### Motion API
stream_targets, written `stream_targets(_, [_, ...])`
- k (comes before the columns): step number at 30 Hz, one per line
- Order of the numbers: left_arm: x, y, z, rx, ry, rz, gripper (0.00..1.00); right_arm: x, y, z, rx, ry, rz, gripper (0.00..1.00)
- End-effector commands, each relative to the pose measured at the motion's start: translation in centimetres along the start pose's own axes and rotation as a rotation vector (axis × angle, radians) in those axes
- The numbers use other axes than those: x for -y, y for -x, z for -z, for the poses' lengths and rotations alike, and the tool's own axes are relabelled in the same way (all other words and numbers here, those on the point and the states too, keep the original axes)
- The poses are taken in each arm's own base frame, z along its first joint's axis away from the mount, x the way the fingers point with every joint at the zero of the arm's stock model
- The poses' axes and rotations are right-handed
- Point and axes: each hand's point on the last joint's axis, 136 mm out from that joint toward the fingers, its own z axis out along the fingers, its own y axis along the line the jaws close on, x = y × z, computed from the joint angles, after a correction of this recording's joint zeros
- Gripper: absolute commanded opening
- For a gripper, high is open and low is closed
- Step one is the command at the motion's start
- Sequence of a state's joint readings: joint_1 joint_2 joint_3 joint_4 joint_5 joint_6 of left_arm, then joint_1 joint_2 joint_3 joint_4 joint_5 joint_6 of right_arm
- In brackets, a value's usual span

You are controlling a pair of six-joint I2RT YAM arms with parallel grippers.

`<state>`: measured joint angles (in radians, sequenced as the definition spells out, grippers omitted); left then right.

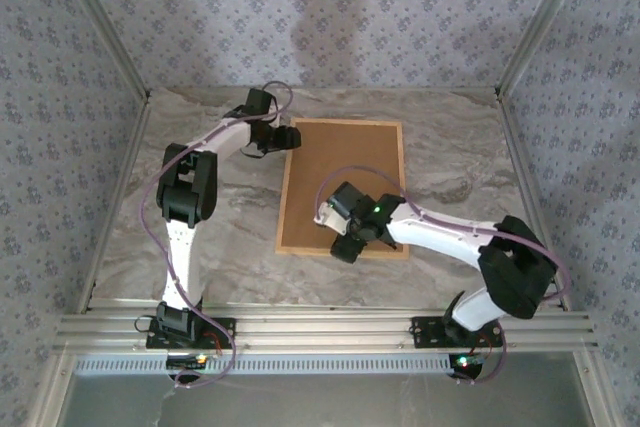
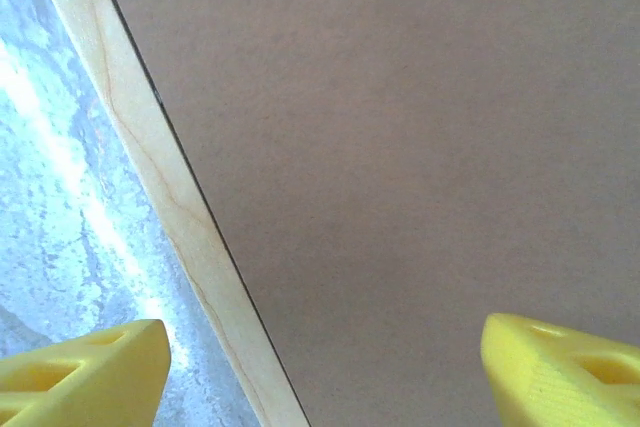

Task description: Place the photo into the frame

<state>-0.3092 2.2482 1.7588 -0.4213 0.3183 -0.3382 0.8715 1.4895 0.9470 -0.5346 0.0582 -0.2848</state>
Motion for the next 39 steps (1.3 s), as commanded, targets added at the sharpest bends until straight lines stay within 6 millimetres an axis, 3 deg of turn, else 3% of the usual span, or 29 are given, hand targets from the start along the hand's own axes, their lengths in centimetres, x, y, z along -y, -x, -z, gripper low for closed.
stream_targets(1, [0.0,2.0,1.8,0.053,0.025,0.002,0.66,1.5,0.0,1.3,0.050,0.030,-0.180,0.85])
stream_targets(4, [0.0,2.3,3.4,0.101,0.036,0.022,0.68,6.0,-0.8,2.0,0.076,-0.022,-0.444,0.87])
stream_targets(8, [0.3,1.9,5.6,0.191,0.008,0.070,0.69,12.8,-5.1,2.7,0.090,-0.108,-0.870,0.92])
stream_targets(12, [0.5,0.2,5.9,0.189,-0.042,0.108,0.70,15.7,-9.5,2.0,0.082,-0.076,-1.181,0.95])
stream_targets(17, [0.2,-1.3,4.2,0.139,-0.066,0.133,0.70,14.9,-11.1,-0.3,0.042,0.029,-1.269,0.93])
stream_targets(26, [0.5,-1.5,1.2,0.076,-0.084,0.128,0.70,12.2,-11.9,-1.8,0.010,0.110,-1.283,0.89])
stream_targets(34, [1.4,-2.2,-0.5,0.023,-0.108,0.108,0.69,9.4,-9.9,-1.8,0.034,0.220,-1.223,0.84])
stream_targets(39, [2.0,-1.6,-0.8,0.020,-0.129,0.098,0.68,7.5,-8.3,-1.4,0.057,0.281,-1.178,0.81])
